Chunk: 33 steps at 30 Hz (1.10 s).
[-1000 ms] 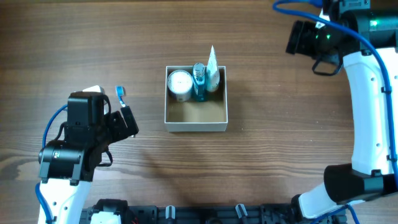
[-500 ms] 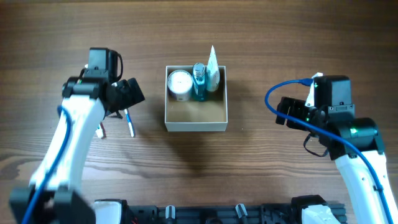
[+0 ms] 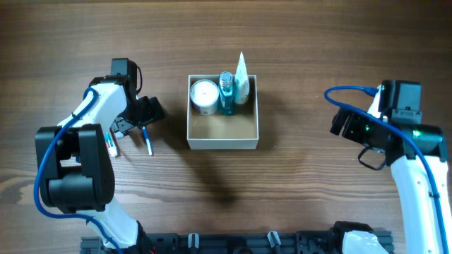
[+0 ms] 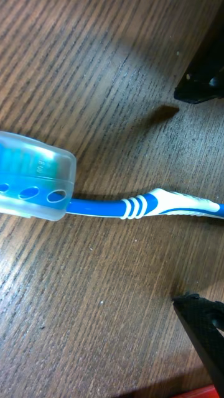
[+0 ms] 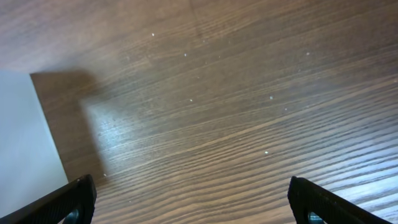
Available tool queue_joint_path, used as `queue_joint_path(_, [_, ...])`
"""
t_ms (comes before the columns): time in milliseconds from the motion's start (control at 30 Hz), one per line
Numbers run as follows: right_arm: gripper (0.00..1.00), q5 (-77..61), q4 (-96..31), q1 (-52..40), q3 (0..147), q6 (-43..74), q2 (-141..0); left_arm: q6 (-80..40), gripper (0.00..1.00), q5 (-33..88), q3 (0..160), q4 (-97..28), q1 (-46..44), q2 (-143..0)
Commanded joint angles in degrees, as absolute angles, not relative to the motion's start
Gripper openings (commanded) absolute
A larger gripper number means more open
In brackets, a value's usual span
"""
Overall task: Pack container
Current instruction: 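Withdraw the right arm and grasp the blue toothbrush with the left gripper, then carry the toothbrush into the box and release it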
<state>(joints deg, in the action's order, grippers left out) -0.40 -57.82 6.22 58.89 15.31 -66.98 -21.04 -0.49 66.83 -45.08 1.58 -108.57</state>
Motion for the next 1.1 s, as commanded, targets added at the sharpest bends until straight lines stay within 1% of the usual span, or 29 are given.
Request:
queue_joint_path(0, [1.0, -1.41, -58.26, 6.46, 58.81, 15.0, -68.27, -19.92, 0.99, 0.4, 67.51, -44.97, 1.83, -110.98])
queue_joint_path(67, [1.0, -1.41, -58.3, 6.46, 58.81, 15.0, -68.27, -19.94, 1.0, 0.4, 67.51, -44.97, 1.83, -111.42])
queue_joint_path(100, [1.0, -1.41, -58.3, 6.46, 58.81, 15.0, -68.27, -19.92, 0.97, 0.38, 67.51, -44.95, 1.83, -111.44])
queue_joint_path(133, [1.0, -1.41, -58.3, 6.46, 58.81, 15.03, -68.27, -19.92, 0.93, 0.4, 67.51, -44.97, 1.83, -111.44])
queue_joint_path(167, [1.0, -1.41, -58.3, 6.46, 58.81, 15.0, -68.27, -19.92, 0.86, 0.4, 67.51, -44.97, 1.83, -111.44])
queue_joint_path(200, [1.0, -1.41, -58.3, 6.46, 58.81, 15.03, -68.27, -19.94, 0.72, 0.4, 67.51, -44.97, 1.83, -111.44])
queue_joint_path(233, [1.0, -1.41, -58.3, 6.46, 58.81, 15.0, -68.27, -19.92, 0.54, 0.4, 67.51, -44.99, 1.76, -111.44])
queue_joint_path(267, [1.0, -1.41, -58.3, 6.46, 58.81, 15.0, -68.27, -19.94, 0.38, 0.45, 67.51, -45.01, 1.72, -111.44])
queue_joint_path(333, [1.0, -1.41, -58.3, 6.46, 58.81, 15.0, -68.27, -19.94, 0.26, 0.62, 67.51, -45.17, 1.72, -111.44])
queue_joint_path(367, [1.0, -1.41, -58.28, 6.46, 58.81, 14.98, -68.27, -19.92, 0.18, 0.62, 67.51, -45.28, 1.72, -111.44])
queue_joint_path(533, [1.0, -1.39, -58.28, 6.46, 58.81, 14.98, -68.27, -19.94, 0.1, 0.6, 67.51, -45.36, 1.72, -111.44])
queue_joint_path(600, [1.0, -1.39, -58.28, 6.46, 58.81, 15.0, -68.27, -19.92, 0.04, 0.58, 67.53, -45.36, 1.72, -111.44])
queue_joint_path(767, [1.0, -1.39, -58.22, 6.46, 58.81, 14.98, -68.27, -19.92, 0.04, 0.1, 67.53, -45.32, 1.72, -110.52])
queue_joint_path(833, [1.0, -1.39, -58.22, 6.46, 58.81, 14.98, -68.27, -19.9, 0.04, -0.97, 67.92, -45.52, 1.72, -107.63])
queue_joint_path(900, [1.0, -1.37, -58.19, 6.46, 58.81, 14.98, -68.27, -19.07, 0.04, -1.13, 69.73, -46.59, 1.32, -101.6])
queue_joint_path(967, [1.0, -1.37, -58.06, 6.46, 58.81, 14.98, -68.27, -13.5, 0.04, -1.13, 72.01, -46.72, -1.34, -93.36])
queue_joint_path(1067, [1.0, -1.37, -58.02, 6.46, 58.81, 14.98, -68.27, 6.55, 0.04, -0.84, 72.58, -44.8, -11.07, -81.43])
